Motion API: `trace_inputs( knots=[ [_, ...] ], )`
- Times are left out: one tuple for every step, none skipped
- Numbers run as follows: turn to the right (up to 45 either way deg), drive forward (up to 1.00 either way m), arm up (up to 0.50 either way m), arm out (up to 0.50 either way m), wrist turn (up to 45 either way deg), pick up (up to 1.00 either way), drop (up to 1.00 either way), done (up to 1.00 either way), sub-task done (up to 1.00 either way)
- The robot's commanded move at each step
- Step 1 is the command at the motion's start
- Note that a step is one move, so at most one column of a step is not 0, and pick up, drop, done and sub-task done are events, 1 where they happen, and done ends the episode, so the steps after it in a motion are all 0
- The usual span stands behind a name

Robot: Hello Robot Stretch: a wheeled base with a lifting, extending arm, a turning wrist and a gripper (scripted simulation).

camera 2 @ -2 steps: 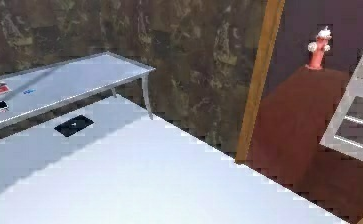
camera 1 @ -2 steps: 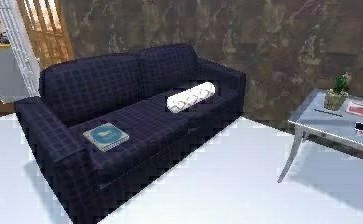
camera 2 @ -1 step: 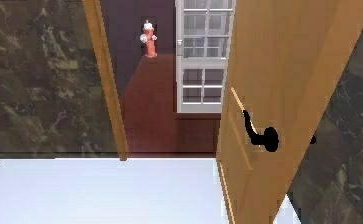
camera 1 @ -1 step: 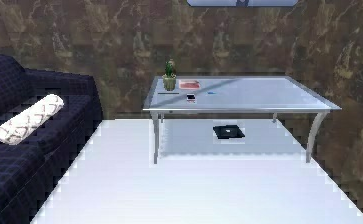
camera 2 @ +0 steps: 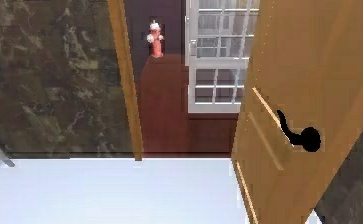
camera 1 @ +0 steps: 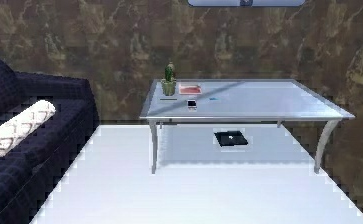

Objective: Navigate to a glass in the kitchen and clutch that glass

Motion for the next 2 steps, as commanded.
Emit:
trace_inputs(
  knots=[
    [-45.0,0.0,0.0,0.0,0.0,0.0,0.0,0.0,0.0],
    [-12.0,0.0,0.0,0.0,0.0,0.0,0.0,0.0,0.0]
  ],
)
